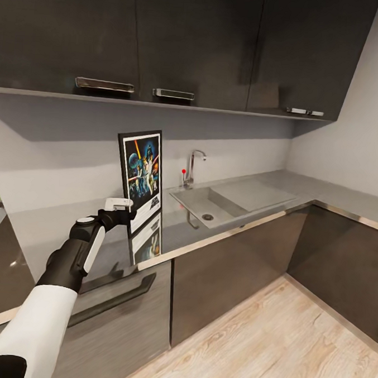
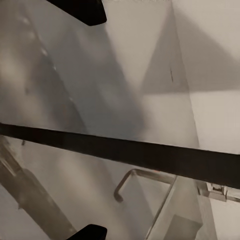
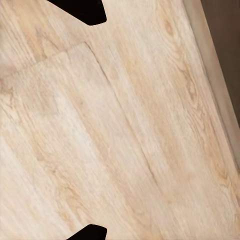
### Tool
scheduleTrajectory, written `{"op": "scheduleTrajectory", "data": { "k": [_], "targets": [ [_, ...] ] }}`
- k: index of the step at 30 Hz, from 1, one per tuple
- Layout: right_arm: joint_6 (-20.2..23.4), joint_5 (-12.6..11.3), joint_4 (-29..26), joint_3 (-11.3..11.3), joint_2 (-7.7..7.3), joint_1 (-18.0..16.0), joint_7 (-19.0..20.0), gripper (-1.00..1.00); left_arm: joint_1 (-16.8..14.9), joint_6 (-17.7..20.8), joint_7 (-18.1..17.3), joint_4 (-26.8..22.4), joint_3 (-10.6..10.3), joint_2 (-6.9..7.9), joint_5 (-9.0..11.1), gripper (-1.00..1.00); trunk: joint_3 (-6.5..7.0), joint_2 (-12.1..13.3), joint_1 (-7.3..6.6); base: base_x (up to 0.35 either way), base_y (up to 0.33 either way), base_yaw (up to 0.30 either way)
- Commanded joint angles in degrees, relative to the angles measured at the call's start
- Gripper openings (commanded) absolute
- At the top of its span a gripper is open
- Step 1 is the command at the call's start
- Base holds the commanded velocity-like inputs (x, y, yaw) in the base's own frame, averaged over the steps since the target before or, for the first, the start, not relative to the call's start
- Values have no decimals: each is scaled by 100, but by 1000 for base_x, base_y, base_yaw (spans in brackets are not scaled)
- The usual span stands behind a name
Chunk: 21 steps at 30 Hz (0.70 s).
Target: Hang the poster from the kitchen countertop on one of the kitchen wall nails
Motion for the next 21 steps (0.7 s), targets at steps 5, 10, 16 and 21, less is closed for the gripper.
{"op": "scheduleTrajectory", "data": {
  "k": [5, 10, 16, 21],
  "targets": [
    [-15, -3, 4, 25, -5, -4, -3, 100, -4, -41, -31, 30, 11, 0, -3, 100, -6, -3, 0, 135, 0, 0],
    [-15, -3, 4, 25, -5, -4, -3, 100, -4, -76, -31, 103, 11, 0, -3, 100, -6, -3, 0, 93, 0, 0],
    [-13, -3, 4, 25, -5, -4, -3, 100, -4, -83, -31, 147, 2, 0, -3, 100, -6, -3, 0, 19, 0, 0],
    [-13, -3, 4, 25, -5, -4, -3, 100, -4, -89, -31, 155, -5, 0, -3, 100, -6, -3, 0, 3, 0, 0]
  ]
}}
